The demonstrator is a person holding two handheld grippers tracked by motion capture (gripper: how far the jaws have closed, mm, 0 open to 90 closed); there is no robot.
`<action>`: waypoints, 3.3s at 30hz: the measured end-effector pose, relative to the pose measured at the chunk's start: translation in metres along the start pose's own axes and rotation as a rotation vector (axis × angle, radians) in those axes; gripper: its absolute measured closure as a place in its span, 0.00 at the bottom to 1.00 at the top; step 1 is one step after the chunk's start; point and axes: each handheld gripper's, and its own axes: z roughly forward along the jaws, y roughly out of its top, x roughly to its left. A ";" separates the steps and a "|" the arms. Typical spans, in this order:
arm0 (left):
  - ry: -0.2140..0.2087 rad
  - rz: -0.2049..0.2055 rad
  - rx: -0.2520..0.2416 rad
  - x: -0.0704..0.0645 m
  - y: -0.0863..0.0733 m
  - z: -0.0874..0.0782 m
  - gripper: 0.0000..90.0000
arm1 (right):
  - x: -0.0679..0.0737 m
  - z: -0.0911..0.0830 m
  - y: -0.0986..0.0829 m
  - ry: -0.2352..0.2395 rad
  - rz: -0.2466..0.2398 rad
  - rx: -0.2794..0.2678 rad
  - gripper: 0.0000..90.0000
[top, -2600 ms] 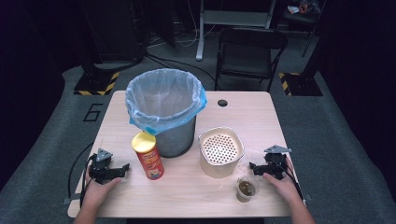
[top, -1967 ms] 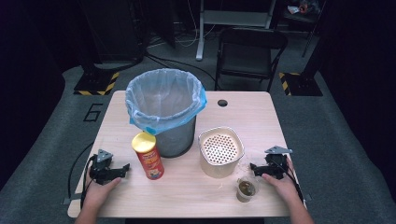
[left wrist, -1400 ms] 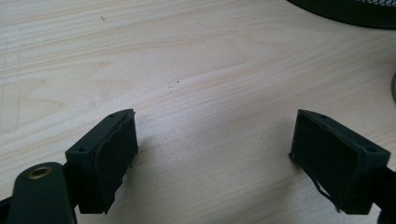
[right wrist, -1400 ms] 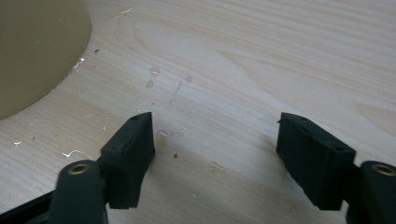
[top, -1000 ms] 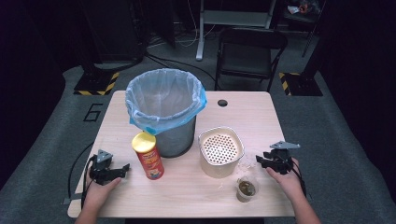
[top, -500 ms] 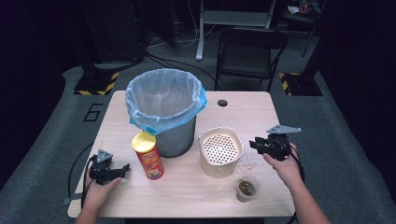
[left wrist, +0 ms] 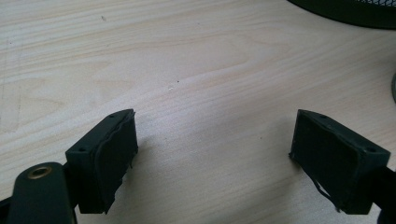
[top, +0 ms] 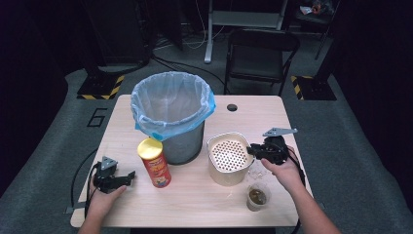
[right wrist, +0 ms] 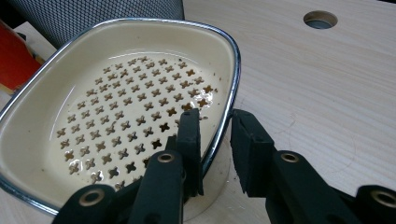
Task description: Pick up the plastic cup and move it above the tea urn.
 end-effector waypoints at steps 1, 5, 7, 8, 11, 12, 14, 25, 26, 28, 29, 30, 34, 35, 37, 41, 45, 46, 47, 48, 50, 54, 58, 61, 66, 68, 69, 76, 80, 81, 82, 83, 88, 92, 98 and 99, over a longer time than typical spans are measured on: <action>0.000 -0.001 0.000 0.000 0.000 0.000 0.16 | 0.000 0.000 0.000 -0.001 0.002 0.001 0.82; 0.000 0.000 0.000 0.000 0.000 0.000 0.16 | 0.001 -0.001 0.000 -0.002 0.005 0.003 0.82; 0.000 -0.001 0.001 0.000 0.000 0.000 0.16 | 0.003 -0.002 -0.001 0.009 0.002 0.003 0.82; 0.000 -0.001 0.001 0.000 0.000 0.000 0.16 | 0.004 -0.002 -0.002 0.012 -0.001 0.002 0.82; 0.001 0.006 0.006 0.000 0.000 -0.001 0.16 | 0.009 -0.002 -0.004 0.022 -0.003 0.000 0.82; 0.000 0.009 0.009 0.000 0.000 -0.001 0.16 | 0.010 -0.002 -0.005 0.031 -0.011 -0.002 0.81; 0.001 0.008 0.008 0.000 0.000 -0.001 0.16 | 0.012 -0.003 -0.005 0.036 -0.012 0.000 0.81; 0.000 0.009 0.008 0.000 0.000 -0.001 0.16 | 0.028 -0.023 -0.009 0.053 -0.100 -0.060 0.47; 0.000 0.008 0.008 0.000 0.000 -0.001 0.16 | 0.029 -0.027 -0.010 0.052 -0.117 -0.069 0.45; 0.000 0.008 0.008 0.000 0.000 -0.001 0.16 | 0.032 -0.036 -0.015 0.056 -0.144 -0.078 0.42; 0.000 0.008 0.008 0.000 0.000 -0.001 0.16 | 0.032 -0.036 -0.015 0.056 -0.144 -0.078 0.42; 0.000 0.008 0.008 0.000 0.000 -0.001 0.16 | 0.034 -0.040 -0.019 0.048 -0.151 -0.077 0.39; 0.000 0.008 0.007 0.000 0.000 -0.001 0.16 | 0.038 -0.051 -0.037 0.039 -0.137 -0.061 0.29; 0.000 0.008 0.007 0.000 0.000 -0.001 0.16 | 0.042 -0.053 -0.047 0.037 -0.131 -0.045 0.24; 0.000 0.007 0.008 0.000 0.000 -0.001 0.16 | 0.044 -0.054 -0.051 0.040 -0.132 -0.039 0.22; 0.001 0.004 0.007 0.000 0.000 -0.001 0.16 | 0.056 -0.056 -0.074 0.024 -0.121 -0.026 0.16; 0.001 0.004 0.006 0.000 0.000 -0.001 0.16 | 0.062 -0.056 -0.088 0.002 -0.124 -0.018 0.16; 0.001 0.004 0.006 0.000 0.000 -0.001 0.16 | 0.063 -0.056 -0.091 0.001 -0.121 -0.015 0.16; 0.001 0.004 0.006 0.000 0.000 -0.001 0.16 | 0.063 -0.055 -0.093 0.003 -0.117 -0.009 0.16; 0.001 0.004 0.006 0.000 0.000 -0.001 0.16 | 0.064 -0.054 -0.095 0.001 -0.112 -0.003 0.15; 0.001 0.004 0.007 0.000 0.000 -0.001 0.16 | 0.064 -0.052 -0.099 0.000 -0.109 0.000 0.15; 0.001 0.005 0.007 0.000 0.000 -0.001 0.16 | 0.068 -0.048 -0.105 -0.022 -0.126 0.014 0.15; 0.000 -0.001 0.000 -0.002 -0.001 -0.001 0.16 | 0.070 -0.043 -0.110 -0.036 -0.141 0.042 0.16; 0.000 -0.004 -0.002 -0.002 -0.001 -0.001 0.16 | 0.069 -0.040 -0.116 -0.033 -0.130 0.047 0.22; -0.001 -0.004 -0.003 -0.002 -0.001 -0.001 0.16 | 0.069 -0.039 -0.120 -0.039 -0.129 0.021 0.22; -0.001 -0.003 -0.004 -0.003 -0.001 -0.001 0.16 | 0.071 -0.039 -0.121 -0.059 -0.131 0.017 0.22; -0.001 -0.003 -0.004 -0.003 -0.001 -0.001 0.16 | 0.072 -0.039 -0.122 -0.063 -0.144 0.021 0.22; -0.005 -0.024 0.005 -0.005 0.000 -0.003 0.17 | 0.073 -0.035 -0.126 -0.081 -0.148 0.035 0.24; -0.027 -0.053 0.029 -0.007 0.005 -0.008 0.18 | 0.072 -0.035 -0.125 -0.079 -0.158 0.040 0.26; -0.035 -0.056 0.026 -0.008 0.007 -0.011 0.18 | 0.072 -0.035 -0.126 -0.078 -0.168 0.040 0.27; -0.037 -0.050 0.017 -0.010 0.010 -0.014 0.18 | 0.072 -0.035 -0.126 -0.078 -0.168 0.040 0.27; -0.034 -0.050 0.002 -0.013 0.011 -0.017 0.18 | 0.072 -0.035 -0.126 -0.086 -0.177 0.042 0.31; -0.085 -0.010 -0.027 -0.027 0.014 -0.036 0.17 | 0.071 -0.035 -0.126 -0.080 -0.172 0.033 0.31; -0.136 0.006 -0.053 -0.040 0.015 -0.048 0.17 | 0.071 -0.035 -0.126 -0.077 -0.177 0.035 0.31; -0.214 0.022 -0.092 -0.064 0.020 -0.055 0.17 | 0.071 -0.035 -0.126 -0.081 -0.179 0.034 0.32; -0.214 0.022 -0.092 -0.064 0.020 -0.055 0.18 | 0.072 -0.035 -0.126 -0.082 -0.176 0.035 0.32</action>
